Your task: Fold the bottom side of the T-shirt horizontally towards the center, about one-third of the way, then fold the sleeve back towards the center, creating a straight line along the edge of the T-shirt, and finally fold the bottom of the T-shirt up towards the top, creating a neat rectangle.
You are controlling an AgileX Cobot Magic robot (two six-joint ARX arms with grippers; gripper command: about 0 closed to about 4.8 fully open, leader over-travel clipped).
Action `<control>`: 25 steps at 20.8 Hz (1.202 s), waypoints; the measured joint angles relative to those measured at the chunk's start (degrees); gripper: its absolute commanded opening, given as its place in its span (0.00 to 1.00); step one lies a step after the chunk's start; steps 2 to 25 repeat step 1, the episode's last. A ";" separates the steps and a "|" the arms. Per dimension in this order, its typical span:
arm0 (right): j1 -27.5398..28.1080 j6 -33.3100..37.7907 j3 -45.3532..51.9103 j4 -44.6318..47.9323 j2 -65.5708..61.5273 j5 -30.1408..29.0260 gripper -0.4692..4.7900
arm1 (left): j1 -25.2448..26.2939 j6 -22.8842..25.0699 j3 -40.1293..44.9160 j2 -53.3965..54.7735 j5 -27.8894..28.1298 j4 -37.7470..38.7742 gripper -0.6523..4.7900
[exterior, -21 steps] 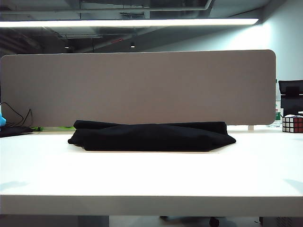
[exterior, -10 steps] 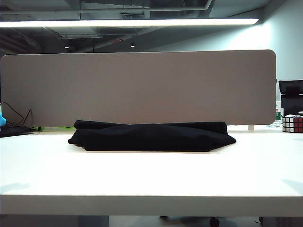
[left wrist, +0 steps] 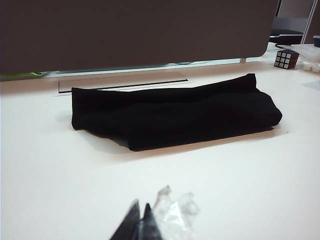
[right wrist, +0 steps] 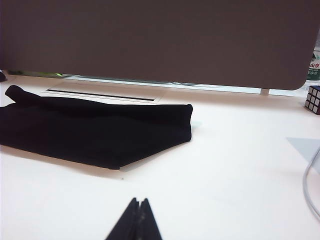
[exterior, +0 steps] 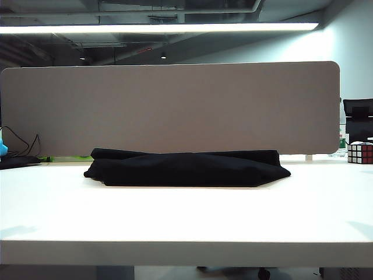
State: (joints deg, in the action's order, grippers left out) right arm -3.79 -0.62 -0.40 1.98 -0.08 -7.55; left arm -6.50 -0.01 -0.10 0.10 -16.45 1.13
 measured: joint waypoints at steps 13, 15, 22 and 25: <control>0.00 0.00 0.00 0.00 0.00 0.00 0.08 | 0.00 0.00 0.00 0.00 0.00 0.00 0.11; 0.00 0.00 0.00 0.00 0.00 0.00 0.08 | 0.00 0.00 0.00 0.00 0.00 0.00 0.11; 0.00 0.00 0.00 0.00 0.00 0.00 0.08 | 0.00 0.00 0.00 0.00 0.00 0.00 0.11; 0.00 0.00 0.00 0.00 0.00 0.00 0.08 | 0.00 0.00 0.00 0.00 0.00 0.00 0.11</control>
